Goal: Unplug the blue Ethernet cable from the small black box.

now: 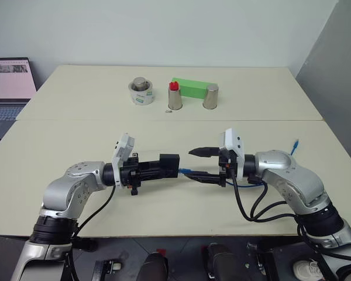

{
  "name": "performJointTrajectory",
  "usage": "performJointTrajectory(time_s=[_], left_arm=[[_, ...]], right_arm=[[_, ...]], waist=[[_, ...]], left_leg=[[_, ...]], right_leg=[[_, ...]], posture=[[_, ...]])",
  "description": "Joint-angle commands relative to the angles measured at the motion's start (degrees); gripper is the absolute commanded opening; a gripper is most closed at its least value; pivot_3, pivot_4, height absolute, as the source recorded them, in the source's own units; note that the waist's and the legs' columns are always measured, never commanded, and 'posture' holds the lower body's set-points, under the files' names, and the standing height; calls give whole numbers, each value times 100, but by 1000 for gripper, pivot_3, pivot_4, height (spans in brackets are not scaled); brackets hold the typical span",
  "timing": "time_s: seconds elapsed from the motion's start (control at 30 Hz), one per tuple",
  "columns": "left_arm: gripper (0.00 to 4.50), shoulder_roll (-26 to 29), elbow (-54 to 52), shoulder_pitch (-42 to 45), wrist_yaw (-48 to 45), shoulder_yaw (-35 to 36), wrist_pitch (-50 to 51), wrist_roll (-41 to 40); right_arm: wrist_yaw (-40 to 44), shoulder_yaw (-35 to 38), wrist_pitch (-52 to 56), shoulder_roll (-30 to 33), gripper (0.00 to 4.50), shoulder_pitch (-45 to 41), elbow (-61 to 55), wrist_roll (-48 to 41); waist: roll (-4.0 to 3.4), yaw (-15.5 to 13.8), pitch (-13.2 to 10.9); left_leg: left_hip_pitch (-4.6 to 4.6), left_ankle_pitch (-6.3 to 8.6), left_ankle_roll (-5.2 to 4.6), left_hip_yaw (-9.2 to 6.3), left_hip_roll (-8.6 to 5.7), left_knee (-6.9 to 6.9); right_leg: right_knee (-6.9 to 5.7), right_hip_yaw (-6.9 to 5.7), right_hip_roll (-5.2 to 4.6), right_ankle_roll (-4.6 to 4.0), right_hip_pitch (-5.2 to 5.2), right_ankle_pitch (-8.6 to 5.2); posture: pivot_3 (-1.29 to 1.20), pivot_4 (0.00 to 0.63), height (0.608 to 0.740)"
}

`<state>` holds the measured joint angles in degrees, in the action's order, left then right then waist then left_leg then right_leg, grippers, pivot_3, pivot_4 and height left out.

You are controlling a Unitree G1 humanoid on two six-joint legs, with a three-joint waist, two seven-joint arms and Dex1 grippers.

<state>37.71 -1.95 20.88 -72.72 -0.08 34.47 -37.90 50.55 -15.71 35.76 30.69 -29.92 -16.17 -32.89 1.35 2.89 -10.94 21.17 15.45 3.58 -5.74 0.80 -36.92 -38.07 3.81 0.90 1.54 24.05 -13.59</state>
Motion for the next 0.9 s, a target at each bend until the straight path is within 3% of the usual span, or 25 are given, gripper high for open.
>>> performJointTrajectory(time_s=[0.03, 0.2, 0.6, 0.7, 0.9], left_arm=[[784, 26, -158, 176, -269, -13, -207, -7], [784, 33, -127, 232, -273, -21, -268, 55], [784, 16, -300, 142, -195, -39, -338, 109], [784, -1, -329, 138, -171, -25, -326, 90], [784, -4, -422, 112, -193, -71, -327, 86]], right_arm=[[-47, 209, 581, -135, 3488, -176, -147, -388], [169, 179, 1046, -160, 3488, -262, -113, -588], [201, 21, 989, -305, 3488, -369, 148, -184], [270, -36, 950, -281, 2973, -355, 152, -86], [338, -78, 949, -304, 1417, -356, 145, 9]], waist=[[0, 3, 0], [0, 6, 0], [0, 30, 0], [0, 31, 0], [0, 31, 0]], left_leg=[[4, 0, 0, 0, 0, 0], [18, 0, 0, -5, 0, -1], [19, 0, -1, -7, 0, -2], [20, 0, -1, -6, 0, -2], [20, 0, -1, -8, 0, -2]], right_leg=[[2, 0, -1, 0, 2, 0], [7, -5, -1, 1, 9, 0], [7, -8, -1, 2, 10, 0], [8, -7, -1, 2, 11, 0], [7, -8, -1, 2, 11, 0]], posture=[[0, 150, 740], [0, 150, 740], [0, 150, 740], [0, 150, 740], [0, 150, 740]])
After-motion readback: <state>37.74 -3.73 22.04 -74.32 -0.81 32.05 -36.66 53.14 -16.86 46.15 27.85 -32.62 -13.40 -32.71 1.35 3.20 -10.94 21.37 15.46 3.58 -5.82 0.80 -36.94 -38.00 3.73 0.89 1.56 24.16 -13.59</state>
